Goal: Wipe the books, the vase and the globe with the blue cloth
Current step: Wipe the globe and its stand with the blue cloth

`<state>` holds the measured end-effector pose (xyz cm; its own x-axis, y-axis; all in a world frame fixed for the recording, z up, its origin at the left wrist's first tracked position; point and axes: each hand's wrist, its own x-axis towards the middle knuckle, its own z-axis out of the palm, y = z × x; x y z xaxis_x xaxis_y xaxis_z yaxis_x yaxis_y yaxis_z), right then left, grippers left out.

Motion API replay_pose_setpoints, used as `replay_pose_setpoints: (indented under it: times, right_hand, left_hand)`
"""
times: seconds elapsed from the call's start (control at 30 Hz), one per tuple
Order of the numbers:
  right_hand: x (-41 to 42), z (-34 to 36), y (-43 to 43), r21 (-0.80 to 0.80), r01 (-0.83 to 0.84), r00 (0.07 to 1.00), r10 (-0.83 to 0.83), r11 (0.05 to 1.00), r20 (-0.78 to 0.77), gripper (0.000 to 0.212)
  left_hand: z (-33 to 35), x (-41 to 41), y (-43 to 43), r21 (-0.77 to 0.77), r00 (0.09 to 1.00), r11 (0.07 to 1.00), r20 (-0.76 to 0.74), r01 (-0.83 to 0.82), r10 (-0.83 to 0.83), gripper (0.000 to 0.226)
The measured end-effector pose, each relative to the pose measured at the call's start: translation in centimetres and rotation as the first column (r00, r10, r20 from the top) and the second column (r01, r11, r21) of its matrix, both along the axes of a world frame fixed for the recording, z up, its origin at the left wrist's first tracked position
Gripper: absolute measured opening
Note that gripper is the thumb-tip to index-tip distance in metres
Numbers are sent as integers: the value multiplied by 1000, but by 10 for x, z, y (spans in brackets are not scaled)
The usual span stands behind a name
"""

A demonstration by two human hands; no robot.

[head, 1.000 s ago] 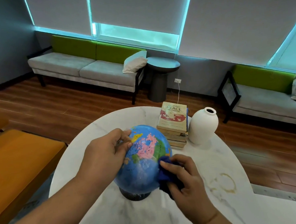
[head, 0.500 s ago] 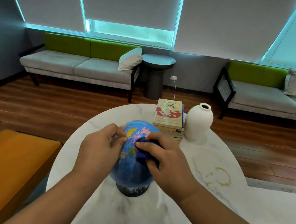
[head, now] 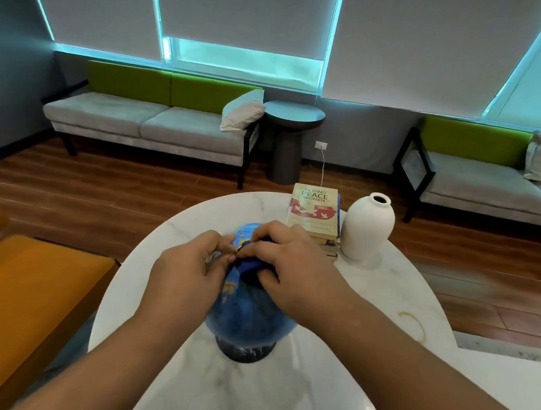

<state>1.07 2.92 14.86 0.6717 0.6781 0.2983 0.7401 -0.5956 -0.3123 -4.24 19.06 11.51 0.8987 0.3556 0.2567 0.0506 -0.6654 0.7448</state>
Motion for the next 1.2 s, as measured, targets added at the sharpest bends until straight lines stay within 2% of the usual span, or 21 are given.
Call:
replay_pose_setpoints:
  times: [0.07,0.13,0.2,0.27,0.43,0.63,0.73,0.8,0.87,0.93,1.03,1.2]
  right_hand:
    - [0,-6,-11,40,-29,999,30,999,-31,35]
    - [0,-26,-30,210,0,998,13,978,-60,38]
    - [-2,-53,-50,421,88,993,-47,903,-108,41]
    - [-11,-78,-65,509,151,987,-97,848,-131,39]
    - [-22,-89,-57,515,102,994,-100,851,-33,50]
    - [-10,-59,-38,398,106,994,-90,911,-60,37]
    - [-13,-78,-51,498,119,992,-88,859,-86,37]
    - [-13,-89,-59,560,174,984,-118,810,-134,43]
    - [-14,-97,-64,577,227,972,-151,784,-178,48]
    - [-21,-109,-68,574,235,971,-160,785,-179,50]
    - [-39,-127,-68,568,218,975,-146,793,-169,52]
    - [-28,-101,-48,630,198,980,-156,751,-122,38]
  left_hand:
    - [1,0,0,-25,1000,1000,7,11,-11,7]
    - [2,1,-1,-68,999,997,21,26,-25,6]
    - [2,-1,-2,-71,999,997,29,32,-30,5]
    - [3,-2,-3,-48,997,997,42,66,-64,10]
    - [2,-3,-5,-92,992,988,41,124,-121,11]
    - [4,-3,-1,87,996,994,56,59,-64,7]
    - [3,0,1,88,986,984,39,158,-162,24]
    - [4,1,3,24,974,974,-4,227,-227,33]
    - [3,2,5,-43,963,963,-26,266,-267,18]
    - [2,2,8,-6,968,969,-30,248,-248,14]
    - [3,2,8,131,987,978,-21,164,-162,15]
    - [5,1,5,260,1000,965,-13,22,-19,15]
